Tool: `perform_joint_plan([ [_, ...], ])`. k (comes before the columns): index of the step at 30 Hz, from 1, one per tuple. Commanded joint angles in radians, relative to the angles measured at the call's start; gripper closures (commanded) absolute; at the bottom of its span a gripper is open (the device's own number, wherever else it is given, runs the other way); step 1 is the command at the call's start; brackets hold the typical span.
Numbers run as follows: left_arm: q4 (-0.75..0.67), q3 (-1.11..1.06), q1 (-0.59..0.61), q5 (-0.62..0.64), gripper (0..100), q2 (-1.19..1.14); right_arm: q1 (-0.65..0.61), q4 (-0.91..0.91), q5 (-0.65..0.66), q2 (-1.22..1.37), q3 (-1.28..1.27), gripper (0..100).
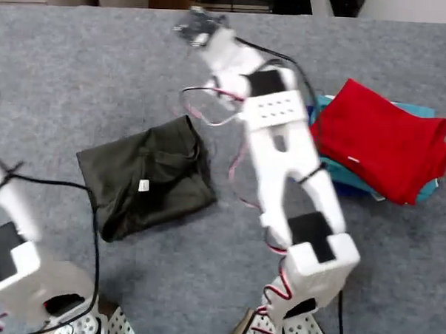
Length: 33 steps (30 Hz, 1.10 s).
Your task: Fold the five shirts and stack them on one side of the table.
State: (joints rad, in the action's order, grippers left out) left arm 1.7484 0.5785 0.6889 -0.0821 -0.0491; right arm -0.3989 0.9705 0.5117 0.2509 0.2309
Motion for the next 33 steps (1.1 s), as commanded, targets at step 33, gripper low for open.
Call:
perform_joint_plan([
  [33, -0.259, -0.572, 0.450, -0.247, 98, 0.056, -0.458, 0.778, 0.029, 0.753, 0.969, 99.4],
])
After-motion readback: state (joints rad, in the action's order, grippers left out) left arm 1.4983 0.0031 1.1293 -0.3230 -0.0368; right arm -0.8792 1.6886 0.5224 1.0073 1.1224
